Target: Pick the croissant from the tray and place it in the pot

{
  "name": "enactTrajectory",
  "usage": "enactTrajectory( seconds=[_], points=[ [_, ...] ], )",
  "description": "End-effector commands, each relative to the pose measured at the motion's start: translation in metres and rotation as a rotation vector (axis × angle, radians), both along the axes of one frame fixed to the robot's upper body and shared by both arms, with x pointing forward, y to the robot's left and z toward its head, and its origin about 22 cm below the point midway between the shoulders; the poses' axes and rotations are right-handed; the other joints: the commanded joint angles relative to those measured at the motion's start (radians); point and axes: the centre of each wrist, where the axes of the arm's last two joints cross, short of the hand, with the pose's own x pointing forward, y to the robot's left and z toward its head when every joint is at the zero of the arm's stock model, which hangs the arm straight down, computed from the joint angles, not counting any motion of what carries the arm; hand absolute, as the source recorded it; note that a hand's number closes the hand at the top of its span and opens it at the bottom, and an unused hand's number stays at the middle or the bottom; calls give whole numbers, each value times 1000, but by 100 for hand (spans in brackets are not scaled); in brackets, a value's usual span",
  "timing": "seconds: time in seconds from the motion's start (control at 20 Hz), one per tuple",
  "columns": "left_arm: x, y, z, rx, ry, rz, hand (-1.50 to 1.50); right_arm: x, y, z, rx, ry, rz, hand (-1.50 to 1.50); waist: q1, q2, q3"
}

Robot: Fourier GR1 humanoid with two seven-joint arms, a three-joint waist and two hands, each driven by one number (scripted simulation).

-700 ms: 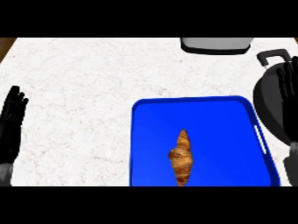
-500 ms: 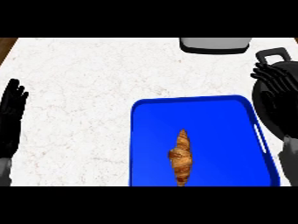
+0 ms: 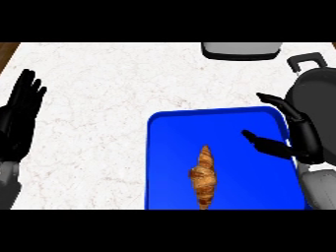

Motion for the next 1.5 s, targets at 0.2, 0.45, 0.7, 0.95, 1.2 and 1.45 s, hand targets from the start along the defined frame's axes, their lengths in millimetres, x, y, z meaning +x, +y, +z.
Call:
enactTrajectory(
  seconds=[0.2,0.45,0.7,0.95,1.2,1.45],
  points=[
    [-1,-7,-2,-4,9,10,0,-31,9,37,-85,-55,167,-150,-16,-6,0],
    [-2,3,-1,2,11,31,0,-35,1,79,-342,162,298,-150,-24,-12,-3],
    [4,-9,3,-4,5,-3,0,-31,43,105,-616,286,355,-150,-6,-9,-4],
    [8,-16,-5,-1,14,-4,0,-38,85,119,-777,401,410,-150,-7,-4,-2],
    [9,-16,9,-8,3,3,0,-60,120,117,-802,482,431,-150,-9,-5,0],
    [16,-16,8,-13,23,-5,0,-44,124,99,-796,503,435,-150,-9,-3,1]
  ],
)
